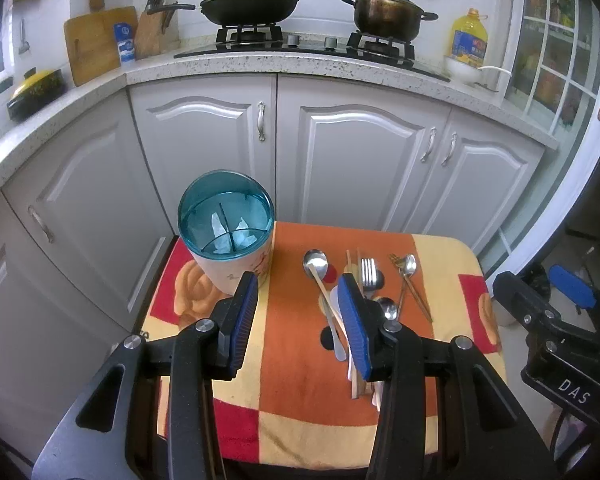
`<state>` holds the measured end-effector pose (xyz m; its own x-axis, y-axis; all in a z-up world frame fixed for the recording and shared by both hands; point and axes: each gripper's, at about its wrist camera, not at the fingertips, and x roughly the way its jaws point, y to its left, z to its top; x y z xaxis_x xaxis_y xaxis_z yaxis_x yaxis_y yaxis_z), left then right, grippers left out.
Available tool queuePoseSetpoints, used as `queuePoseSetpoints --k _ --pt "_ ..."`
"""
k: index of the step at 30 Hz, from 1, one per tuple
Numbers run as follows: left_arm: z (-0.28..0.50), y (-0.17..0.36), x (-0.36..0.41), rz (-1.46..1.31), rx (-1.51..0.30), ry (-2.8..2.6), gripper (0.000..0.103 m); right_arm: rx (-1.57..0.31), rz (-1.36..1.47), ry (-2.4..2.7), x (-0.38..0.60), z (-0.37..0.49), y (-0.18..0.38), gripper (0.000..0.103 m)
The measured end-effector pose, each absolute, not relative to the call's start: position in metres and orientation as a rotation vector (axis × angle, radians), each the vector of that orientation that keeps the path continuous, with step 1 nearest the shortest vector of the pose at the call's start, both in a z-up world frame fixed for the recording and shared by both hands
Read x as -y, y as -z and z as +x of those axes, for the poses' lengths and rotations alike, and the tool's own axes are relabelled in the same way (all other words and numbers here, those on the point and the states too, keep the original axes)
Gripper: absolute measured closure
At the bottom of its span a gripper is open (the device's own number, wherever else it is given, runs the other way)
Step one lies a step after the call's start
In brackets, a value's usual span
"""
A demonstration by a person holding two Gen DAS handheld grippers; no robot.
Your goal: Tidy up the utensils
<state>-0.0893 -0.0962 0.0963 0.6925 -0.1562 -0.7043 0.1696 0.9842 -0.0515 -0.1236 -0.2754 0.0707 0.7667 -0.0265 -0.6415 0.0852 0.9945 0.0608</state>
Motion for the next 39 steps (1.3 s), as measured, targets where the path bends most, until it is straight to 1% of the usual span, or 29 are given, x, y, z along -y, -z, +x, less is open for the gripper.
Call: queuePoseSetpoints --k 17,39 --pt "-0.086 -0.091 0.094 0.017 -0.786 0.169 0.062 -0.719 0.102 0.049 0.275 -0.12 -0.063 0.009" --pt "-0.08 -0.077 0.1 0.038 -0.829 0.172 0.062 -0.752 0.087 0.036 0.275 -0.111 -0.051 0.009"
